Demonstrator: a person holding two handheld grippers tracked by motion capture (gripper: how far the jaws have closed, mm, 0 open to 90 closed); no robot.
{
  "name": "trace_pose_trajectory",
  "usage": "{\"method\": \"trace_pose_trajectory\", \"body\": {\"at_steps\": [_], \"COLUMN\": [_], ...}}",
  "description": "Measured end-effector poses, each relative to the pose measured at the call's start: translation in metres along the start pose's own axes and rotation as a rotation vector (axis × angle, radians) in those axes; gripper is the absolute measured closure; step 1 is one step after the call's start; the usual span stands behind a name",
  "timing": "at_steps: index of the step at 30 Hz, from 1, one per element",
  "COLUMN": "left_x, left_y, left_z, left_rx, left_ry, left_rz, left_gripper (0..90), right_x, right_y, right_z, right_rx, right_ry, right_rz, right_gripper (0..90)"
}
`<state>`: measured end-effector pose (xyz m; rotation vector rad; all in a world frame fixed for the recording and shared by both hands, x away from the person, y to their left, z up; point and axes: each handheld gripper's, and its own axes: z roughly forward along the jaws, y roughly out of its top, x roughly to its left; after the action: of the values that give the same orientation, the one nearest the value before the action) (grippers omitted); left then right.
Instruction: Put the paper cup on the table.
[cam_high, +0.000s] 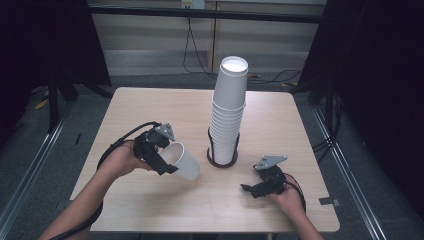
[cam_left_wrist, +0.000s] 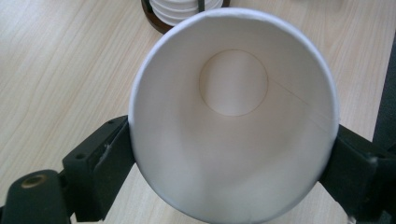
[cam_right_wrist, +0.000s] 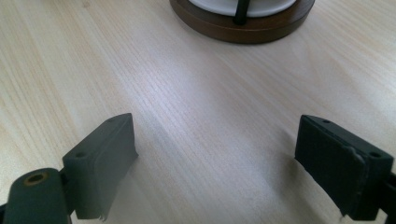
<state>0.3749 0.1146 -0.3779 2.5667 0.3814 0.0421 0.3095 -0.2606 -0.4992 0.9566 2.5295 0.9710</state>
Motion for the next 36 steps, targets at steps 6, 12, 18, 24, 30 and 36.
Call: {"method": "trace_pose_trajectory", "body": {"at_steps": [6,12,18,24,30,36], "left_x": [0.003,0.003,0.008,0.010,0.015,0.020], "left_y": [-0.001,-0.002,-0.003,-0.003,-0.003,-0.003], "left_z": [-0.002,-0.005,-0.005,-0.003,-0.005,-0.006], "left_rx": [0.021,0.026,0.045,0.075,0.104,0.136], "left_ry": [0.005,0.007,0.007,0.024,0.047,0.080], "left_rz": [0.005,-0.010,-0.011,-0.020,-0.031,-0.049], "left_gripper": [11.6,11.6,11.5,11.3,11.1,10.6], "right_x": [-0.001,-0.002,-0.002,-0.001,-0.001,-0.001], "right_y": [-0.002,-0.004,-0.005,-0.006,-0.006,-0.006], "right_z": [0.000,0.000,0.001,0.001,0.001,0.001], "right_rx": [-0.006,-0.024,-0.044,-0.044,-0.045,-0.045], "right_ry": [0.000,0.003,-0.001,-0.005,-0.005,-0.005], "right_rz": [0.010,0.013,0.019,0.024,0.024,0.024], "right_gripper": [11.2,11.0,10.7,10.8,10.8,10.8]}}
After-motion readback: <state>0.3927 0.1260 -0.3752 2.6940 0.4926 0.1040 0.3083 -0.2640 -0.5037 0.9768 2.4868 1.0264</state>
